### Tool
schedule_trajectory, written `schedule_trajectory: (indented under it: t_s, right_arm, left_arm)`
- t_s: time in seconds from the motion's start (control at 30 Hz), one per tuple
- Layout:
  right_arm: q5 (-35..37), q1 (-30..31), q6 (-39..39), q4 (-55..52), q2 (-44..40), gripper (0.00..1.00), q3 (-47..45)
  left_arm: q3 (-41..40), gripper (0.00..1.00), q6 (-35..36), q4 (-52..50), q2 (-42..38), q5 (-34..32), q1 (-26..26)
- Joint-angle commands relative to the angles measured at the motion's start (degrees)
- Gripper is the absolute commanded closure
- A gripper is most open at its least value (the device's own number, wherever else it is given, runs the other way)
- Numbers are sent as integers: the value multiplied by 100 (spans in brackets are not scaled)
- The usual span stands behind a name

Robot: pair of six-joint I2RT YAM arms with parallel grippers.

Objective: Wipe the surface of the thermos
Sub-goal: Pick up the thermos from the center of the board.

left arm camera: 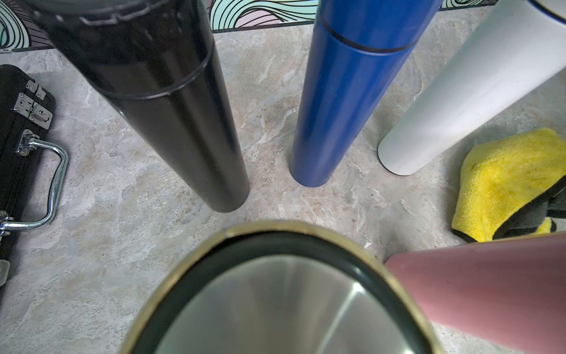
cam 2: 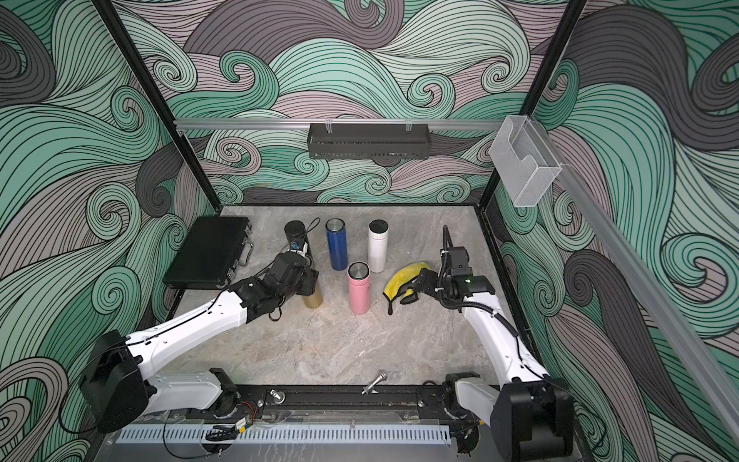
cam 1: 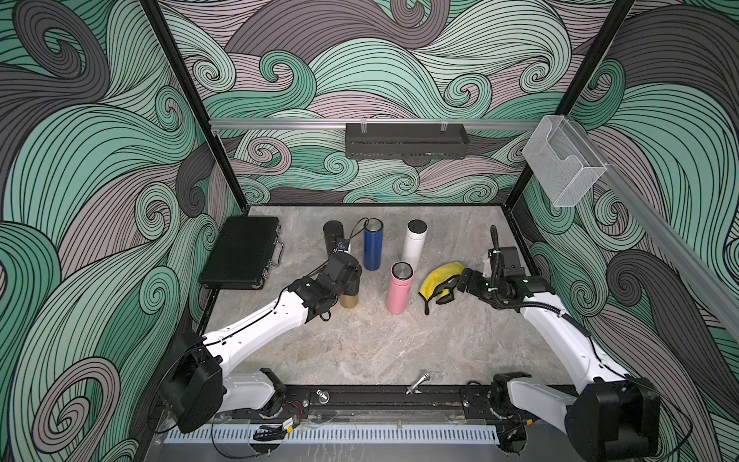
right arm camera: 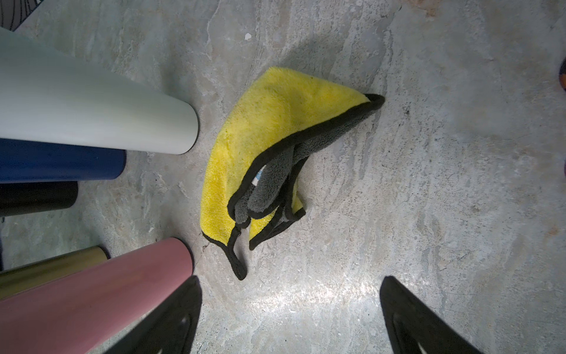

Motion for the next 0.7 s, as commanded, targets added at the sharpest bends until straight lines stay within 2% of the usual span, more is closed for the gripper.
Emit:
schedule_trajectory:
  t_s: [0.0,0.1,0.27,0.4,0.57,0.67]
  right_arm:
    - [9,48,110,137,238,9,-88]
    - [31,119,179,341,501,1,-70]
    - [878,424,-286,404,770,1,246]
    - [1334,457,-598,455,1118,1,532]
    - [1156,496,-282,562,1812,1,1022]
    - [1391,720,-519,791,2113,1,1203]
  left_arm:
    - [15,100,-57,-90,-24,-6,-23]
    - [92,100,-120,-281,-177,103,-23]
    - [-4,100,-319,-462,-679,480,-20]
    - [-63,100,-371,-562,-869,470,-14]
    - [-78,100,-424,-547,-890,392,-14]
    - [-79,100,-416,-527,-860,345,-14]
